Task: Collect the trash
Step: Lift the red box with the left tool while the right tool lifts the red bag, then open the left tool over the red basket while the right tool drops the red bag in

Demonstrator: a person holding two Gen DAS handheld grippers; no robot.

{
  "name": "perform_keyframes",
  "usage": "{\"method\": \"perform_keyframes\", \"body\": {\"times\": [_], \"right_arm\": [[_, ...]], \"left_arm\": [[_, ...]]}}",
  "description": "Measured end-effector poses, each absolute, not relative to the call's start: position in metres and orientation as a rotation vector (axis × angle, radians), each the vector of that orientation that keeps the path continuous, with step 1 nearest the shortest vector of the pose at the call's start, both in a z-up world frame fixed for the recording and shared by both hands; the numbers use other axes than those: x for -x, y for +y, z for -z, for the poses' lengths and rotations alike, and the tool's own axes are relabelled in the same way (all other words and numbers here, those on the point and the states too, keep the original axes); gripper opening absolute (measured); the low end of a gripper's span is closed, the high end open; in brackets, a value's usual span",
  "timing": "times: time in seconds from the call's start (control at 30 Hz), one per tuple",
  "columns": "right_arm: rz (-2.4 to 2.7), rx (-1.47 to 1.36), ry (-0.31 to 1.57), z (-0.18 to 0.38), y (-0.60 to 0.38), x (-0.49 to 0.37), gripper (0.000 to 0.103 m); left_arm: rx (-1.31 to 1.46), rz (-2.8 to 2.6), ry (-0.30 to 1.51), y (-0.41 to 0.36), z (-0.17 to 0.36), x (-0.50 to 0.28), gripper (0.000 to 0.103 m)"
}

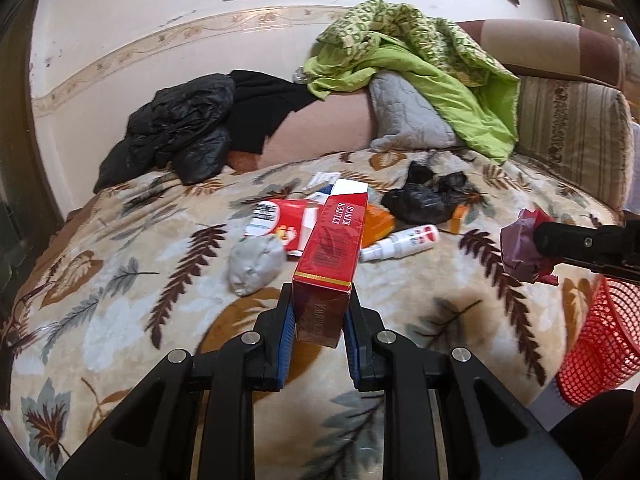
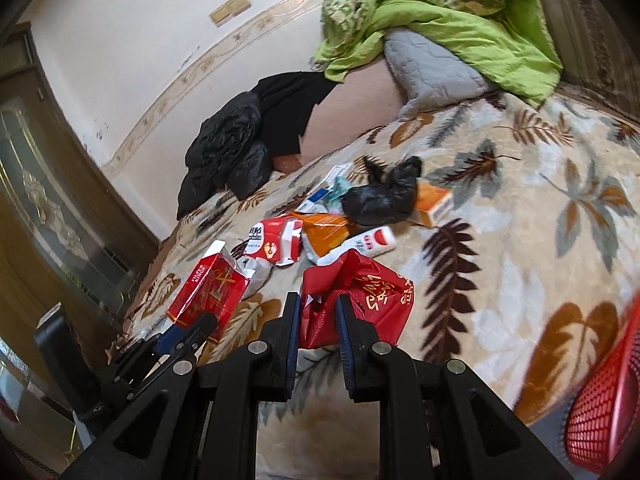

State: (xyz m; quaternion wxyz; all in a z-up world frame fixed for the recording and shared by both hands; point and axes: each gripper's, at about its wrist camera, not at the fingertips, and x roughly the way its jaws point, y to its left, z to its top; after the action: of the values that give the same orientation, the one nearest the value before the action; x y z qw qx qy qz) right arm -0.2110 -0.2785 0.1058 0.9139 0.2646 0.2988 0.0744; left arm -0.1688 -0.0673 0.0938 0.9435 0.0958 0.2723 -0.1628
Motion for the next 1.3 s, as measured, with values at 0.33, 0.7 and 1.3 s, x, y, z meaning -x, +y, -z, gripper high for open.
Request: {"method": "perform_keyframes", "body": {"times": [0.33,0.7,1.3], "right_arm": [[-0.039,-0.654,0.558,-0.125,-0.358,0.278,0.019],[0.260,-0.787,0.489,-0.117,-0.469,0.391,0.019],[0.308,-0.829,0.480,-0.104,-0.491,0.400,0.060]], "left_arm": [[-0.204,0.640,0.589,-0.137,-0.117,0.202,0.021],[-0.198,1.049,0.778,-0.268,-0.123,0.241,0.021],[-0.217,1.028,0.826,-0.297,-0.118,0.256,0.055]]}}
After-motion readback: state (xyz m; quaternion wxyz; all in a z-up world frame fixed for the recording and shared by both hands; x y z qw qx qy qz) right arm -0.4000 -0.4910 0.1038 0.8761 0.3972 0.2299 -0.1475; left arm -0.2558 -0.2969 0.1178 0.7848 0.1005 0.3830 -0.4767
